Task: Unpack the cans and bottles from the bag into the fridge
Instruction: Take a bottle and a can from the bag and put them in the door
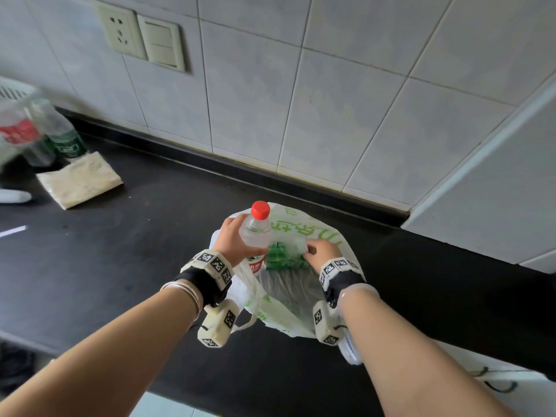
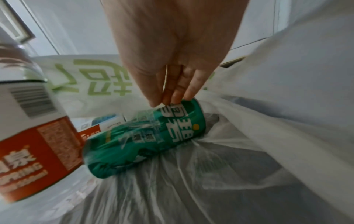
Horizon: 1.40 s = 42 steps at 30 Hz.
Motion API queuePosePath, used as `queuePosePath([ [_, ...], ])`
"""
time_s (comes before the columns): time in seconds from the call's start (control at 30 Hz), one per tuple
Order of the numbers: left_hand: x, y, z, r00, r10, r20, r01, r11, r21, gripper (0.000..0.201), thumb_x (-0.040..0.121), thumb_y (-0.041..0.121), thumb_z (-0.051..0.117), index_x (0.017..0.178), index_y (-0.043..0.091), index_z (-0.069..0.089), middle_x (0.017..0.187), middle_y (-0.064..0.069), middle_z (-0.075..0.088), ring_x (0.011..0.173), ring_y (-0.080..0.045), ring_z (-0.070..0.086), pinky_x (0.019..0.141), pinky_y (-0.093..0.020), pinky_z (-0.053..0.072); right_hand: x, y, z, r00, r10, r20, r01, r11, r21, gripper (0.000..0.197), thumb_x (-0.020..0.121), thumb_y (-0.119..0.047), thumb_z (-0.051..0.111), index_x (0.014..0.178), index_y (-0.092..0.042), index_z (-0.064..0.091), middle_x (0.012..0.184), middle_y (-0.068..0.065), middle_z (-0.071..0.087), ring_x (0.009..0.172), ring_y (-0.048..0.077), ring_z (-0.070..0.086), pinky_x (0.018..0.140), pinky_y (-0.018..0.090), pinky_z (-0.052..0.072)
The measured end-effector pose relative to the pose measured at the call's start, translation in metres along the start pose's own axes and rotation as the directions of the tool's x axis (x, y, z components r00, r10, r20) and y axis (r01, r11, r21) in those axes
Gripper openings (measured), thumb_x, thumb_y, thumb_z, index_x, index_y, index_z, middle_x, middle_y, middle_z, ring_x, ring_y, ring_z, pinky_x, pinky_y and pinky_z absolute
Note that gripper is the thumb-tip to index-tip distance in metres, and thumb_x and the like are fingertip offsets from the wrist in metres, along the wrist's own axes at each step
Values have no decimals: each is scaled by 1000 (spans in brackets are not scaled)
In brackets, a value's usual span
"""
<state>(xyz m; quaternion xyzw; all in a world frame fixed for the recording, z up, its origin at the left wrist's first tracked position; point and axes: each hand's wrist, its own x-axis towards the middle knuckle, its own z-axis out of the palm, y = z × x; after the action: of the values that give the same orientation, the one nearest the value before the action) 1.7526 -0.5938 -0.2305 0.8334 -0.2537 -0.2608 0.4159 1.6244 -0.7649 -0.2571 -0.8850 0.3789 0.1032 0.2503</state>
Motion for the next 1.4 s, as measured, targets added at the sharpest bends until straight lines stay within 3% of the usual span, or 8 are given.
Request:
queuePosePath([
  [0.13, -1, 0, 2, 1000, 2, 11, -2, 1000, -9, 79, 67, 17, 82, 134, 18, 41, 134, -6, 38, 124, -22, 42, 92, -24, 36, 3, 12, -7, 995, 29, 91, -27, 999, -29, 57, 88, -23, 64, 141, -20, 44, 147, 2, 42, 134, 23, 41, 109, 27, 32],
  [0.37, -3, -5, 3, 1000, 5, 1, -5, 999, -39, 74, 67, 15, 81, 131, 20, 44, 131, -5, 41, 116, -16, 42, 97, -27, 39, 10, 19, 6, 965, 150, 213, -128, 985, -113, 77, 69, -17, 82, 136, -27, 45, 143, 10, 29, 128, 32, 44, 106, 35, 40],
  [0.6, -3, -7, 6, 999, -5, -32, 5, 1000, -14, 75, 66, 19, 81, 130, 24, 43, 133, -4, 35, 125, -21, 37, 97, -27, 36, 0, 23, 6, 973, 114, 201, -85, 985, -150, 82, 64, -26, 85, 135, -21, 45, 131, 4, 56, 118, 24, 55, 98, 32, 46],
  [0.73, -7, 5, 4, 990, -27, -136, 51, 982, 180, 81, 64, 37, 81, 133, 34, 39, 137, -4, 25, 128, -30, 25, 107, -45, 31, -13, 22, -17, 994, 52, 100, -45, 997, -69, 74, 63, -35, 84, 129, -21, 52, 124, 0, 59, 112, 21, 58, 94, 28, 45],
  [0.83, -8, 16, -2, 991, 12, -131, 25, 959, 281, 80, 65, 44, 79, 134, 32, 40, 138, 0, 32, 130, -27, 27, 108, -46, 27, -21, 12, -32, 1000, -5, -6, 5, 999, 47, 74, 62, -37, 84, 127, -17, 54, 123, 3, 53, 112, 20, 56, 94, 25, 43],
  [1.03, -15, 26, -3, 994, 85, -62, -74, 984, 162, 74, 65, 27, 83, 128, 17, 47, 120, -6, 58, 113, -26, 52, 93, -33, 41, -30, -14, -39, 996, -84, -11, 84, 996, 15, 71, 59, -37, 85, 120, -17, 56, 114, 2, 47, 104, 21, 57, 91, 27, 46],
  [1.23, -14, 19, -3, 1000, 19, -21, -16, 992, 129, 74, 63, 28, 84, 126, 21, 46, 118, -2, 58, 112, -24, 55, 95, -38, 46, -41, -8, -26, 998, -54, -16, 56, 991, 125, 71, 66, -33, 83, 128, -23, 50, 123, -1, 61, 113, 21, 58, 91, 26, 44],
  [1.4, -20, 12, -3, 1000, -16, 4, 15, 993, 119, 79, 60, 23, 86, 128, 22, 46, 113, 1, 54, 112, -24, 55, 95, -34, 45, -49, -13, -18, 1000, 7, 12, -8, 993, 117, 83, 65, -31, 85, 136, -22, 43, 134, -1, 56, 123, 22, 53, 100, 28, 41],
])
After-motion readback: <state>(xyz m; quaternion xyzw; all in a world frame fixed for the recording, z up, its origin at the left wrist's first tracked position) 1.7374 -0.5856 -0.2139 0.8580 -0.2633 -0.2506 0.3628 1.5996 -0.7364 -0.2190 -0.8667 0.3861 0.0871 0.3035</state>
